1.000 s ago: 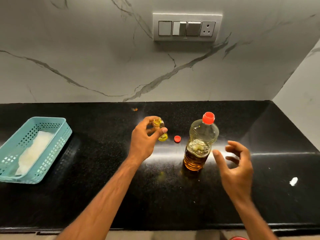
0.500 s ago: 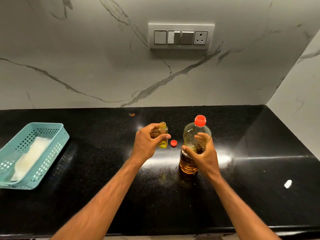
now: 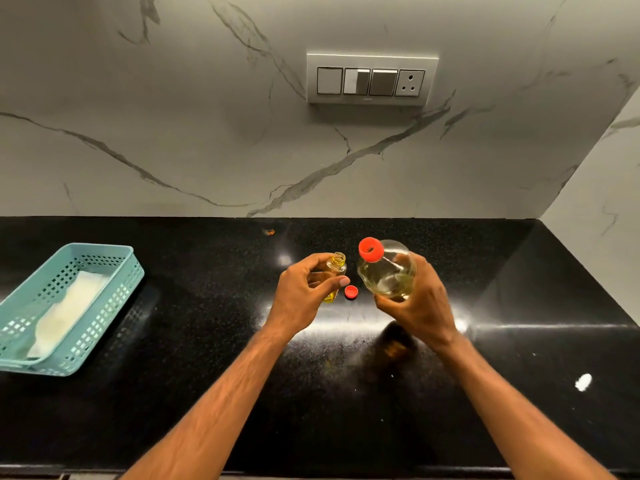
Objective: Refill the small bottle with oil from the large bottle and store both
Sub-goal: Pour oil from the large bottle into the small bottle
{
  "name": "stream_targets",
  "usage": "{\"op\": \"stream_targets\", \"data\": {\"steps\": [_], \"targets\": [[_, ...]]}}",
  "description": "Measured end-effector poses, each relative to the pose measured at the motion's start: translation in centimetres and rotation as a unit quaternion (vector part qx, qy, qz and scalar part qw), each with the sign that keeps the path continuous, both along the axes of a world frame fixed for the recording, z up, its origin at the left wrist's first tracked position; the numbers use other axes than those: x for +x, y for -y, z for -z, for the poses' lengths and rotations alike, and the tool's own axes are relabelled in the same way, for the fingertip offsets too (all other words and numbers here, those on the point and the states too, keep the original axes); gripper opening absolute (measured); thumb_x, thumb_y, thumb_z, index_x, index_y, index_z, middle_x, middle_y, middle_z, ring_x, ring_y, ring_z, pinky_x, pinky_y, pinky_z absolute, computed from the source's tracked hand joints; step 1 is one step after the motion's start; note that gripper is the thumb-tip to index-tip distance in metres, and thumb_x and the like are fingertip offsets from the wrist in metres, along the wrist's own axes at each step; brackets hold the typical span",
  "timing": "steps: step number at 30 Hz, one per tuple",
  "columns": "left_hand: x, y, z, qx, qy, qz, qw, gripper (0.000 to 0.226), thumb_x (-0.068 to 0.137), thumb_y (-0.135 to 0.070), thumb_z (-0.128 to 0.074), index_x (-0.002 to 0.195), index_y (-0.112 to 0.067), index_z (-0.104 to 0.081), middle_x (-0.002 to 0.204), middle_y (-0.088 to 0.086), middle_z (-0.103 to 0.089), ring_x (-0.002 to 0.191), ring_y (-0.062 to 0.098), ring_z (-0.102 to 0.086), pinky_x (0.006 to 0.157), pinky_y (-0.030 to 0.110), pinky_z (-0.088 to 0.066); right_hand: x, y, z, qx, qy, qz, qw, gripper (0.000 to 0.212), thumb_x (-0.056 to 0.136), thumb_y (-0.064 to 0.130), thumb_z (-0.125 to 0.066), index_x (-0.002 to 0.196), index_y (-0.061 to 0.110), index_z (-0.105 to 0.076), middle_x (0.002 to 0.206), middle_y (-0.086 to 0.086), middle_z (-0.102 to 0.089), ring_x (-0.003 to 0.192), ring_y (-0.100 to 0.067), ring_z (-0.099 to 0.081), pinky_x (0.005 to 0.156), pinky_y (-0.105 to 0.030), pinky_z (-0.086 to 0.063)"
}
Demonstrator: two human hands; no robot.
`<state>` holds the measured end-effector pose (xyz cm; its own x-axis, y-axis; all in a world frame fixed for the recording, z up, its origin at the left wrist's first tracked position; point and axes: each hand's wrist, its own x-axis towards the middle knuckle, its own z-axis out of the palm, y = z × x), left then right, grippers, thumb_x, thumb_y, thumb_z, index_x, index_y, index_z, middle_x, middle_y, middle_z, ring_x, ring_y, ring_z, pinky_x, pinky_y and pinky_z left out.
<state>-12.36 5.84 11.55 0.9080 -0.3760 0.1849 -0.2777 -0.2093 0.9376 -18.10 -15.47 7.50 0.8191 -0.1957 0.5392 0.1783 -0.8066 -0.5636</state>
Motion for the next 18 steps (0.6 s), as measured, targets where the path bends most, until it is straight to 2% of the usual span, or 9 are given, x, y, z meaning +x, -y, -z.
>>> {"op": "stream_targets", "data": {"steps": [3,6,9,12,18], "targets": [[-0.3,0.0,-0.3,-0.01,0.008,0.003,1.0,0.036,0.077,-0.028,-0.077,0.11,-0.029,-0.063,0.097,-0.014,-0.07,0.091,0.0,-0.068,0.08,0.013,-0.053,0.6,1.5,-1.6,-0.092,-0.007,-0.011,0.996,0.079,0.056,0.023,-0.089,0.123,0.005,-0.051,0.11,-0.012,-0.061,0.095,-0.026,-0.058,0.081,-0.036,-0.05],[-0.5,0.2,-0.6,-0.019,0.016,0.012,1.0,0.036,0.077,-0.028,-0.077,0.111,-0.028,-0.063,0.099,-0.012,-0.071,0.092,0.002,-0.068,0.081,0.015,-0.054,1.0,2.7,-2.9,-0.158,-0.016,-0.027,0.987,0.081,0.056,0.027,-0.089,0.123,0.007,-0.048,0.109,-0.013,-0.062,0.095,-0.028,-0.059,0.081,-0.039,-0.05],[-0.6,0.3,-1.0,-0.015,0.033,0.017,0.999,0.037,0.078,-0.028,-0.076,0.113,-0.026,-0.063,0.098,-0.013,-0.07,0.092,0.001,-0.068,0.08,0.013,-0.053,1.0,3.3,-3.9,-0.193,-0.016,-0.033,0.98,0.082,0.056,0.028,-0.09,0.123,0.007,-0.046,0.109,-0.016,-0.062,0.095,-0.03,-0.06,0.081,-0.035,-0.046],[-0.6,0.3,-1.2,-0.005,0.045,0.017,0.999,0.04,0.079,-0.03,-0.075,0.116,-0.023,-0.063,0.098,-0.011,-0.07,0.092,0.002,-0.068,0.082,0.014,-0.053,1.1,3.8,-4.4,-0.213,-0.018,-0.047,0.976,0.085,0.056,0.029,-0.09,0.125,0.008,-0.044,0.112,-0.017,-0.062,0.099,-0.032,-0.061,0.085,-0.041,-0.049],[-0.9,0.2,-1.2,0.004,0.04,0.018,0.999,0.041,0.078,-0.028,-0.075,0.117,-0.018,-0.064,0.093,-0.016,-0.068,0.084,-0.012,-0.064,0.074,0.005,-0.049,1.2,4.5,-5.7,-0.27,-0.037,-0.065,0.96,0.086,0.057,0.033,-0.089,0.125,0.005,-0.047,0.114,-0.017,-0.063,0.101,-0.033,-0.062,0.088,-0.045,-0.049]]}}
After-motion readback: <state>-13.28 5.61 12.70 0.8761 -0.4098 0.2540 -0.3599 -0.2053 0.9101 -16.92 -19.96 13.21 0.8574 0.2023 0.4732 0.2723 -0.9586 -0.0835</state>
